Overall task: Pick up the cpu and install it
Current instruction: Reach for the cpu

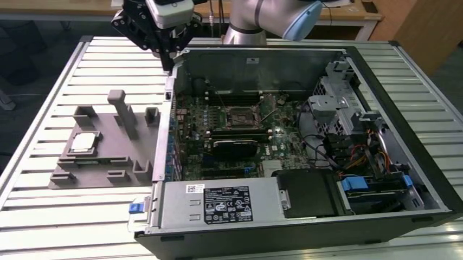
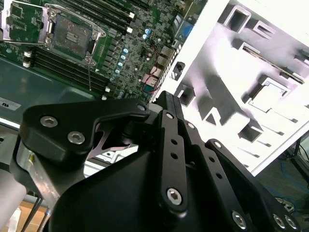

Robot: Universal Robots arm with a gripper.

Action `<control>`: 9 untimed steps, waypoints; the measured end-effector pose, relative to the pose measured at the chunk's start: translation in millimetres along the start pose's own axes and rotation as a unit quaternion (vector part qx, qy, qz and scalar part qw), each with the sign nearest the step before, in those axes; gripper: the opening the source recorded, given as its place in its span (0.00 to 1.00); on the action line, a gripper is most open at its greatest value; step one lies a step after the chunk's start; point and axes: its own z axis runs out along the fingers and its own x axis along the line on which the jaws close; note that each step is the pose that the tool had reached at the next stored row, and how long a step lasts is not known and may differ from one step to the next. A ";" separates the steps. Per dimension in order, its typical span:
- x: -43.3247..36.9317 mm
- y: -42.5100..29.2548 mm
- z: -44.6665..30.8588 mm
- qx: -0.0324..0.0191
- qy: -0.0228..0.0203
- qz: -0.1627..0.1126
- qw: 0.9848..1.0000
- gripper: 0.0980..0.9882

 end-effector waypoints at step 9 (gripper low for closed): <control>6.8 -0.5 -0.2 0.000 0.000 0.000 1.000 0.01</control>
